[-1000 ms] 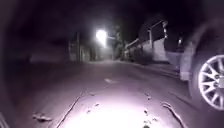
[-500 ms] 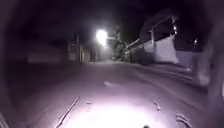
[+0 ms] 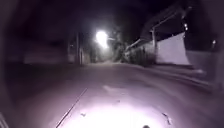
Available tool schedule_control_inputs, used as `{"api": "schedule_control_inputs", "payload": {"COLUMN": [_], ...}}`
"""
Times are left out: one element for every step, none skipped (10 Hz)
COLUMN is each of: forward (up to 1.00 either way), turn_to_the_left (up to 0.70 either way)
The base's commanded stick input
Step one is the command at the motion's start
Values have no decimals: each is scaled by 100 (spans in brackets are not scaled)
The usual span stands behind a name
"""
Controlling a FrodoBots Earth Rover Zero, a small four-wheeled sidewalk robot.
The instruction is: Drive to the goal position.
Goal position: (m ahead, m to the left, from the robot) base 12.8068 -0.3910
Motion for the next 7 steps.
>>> {"api": "schedule_control_inputs", "payload": {"forward": [70,70,70,70,70,70,70], "turn_to_the_left": [0,0,0,0,0,0,0]}}
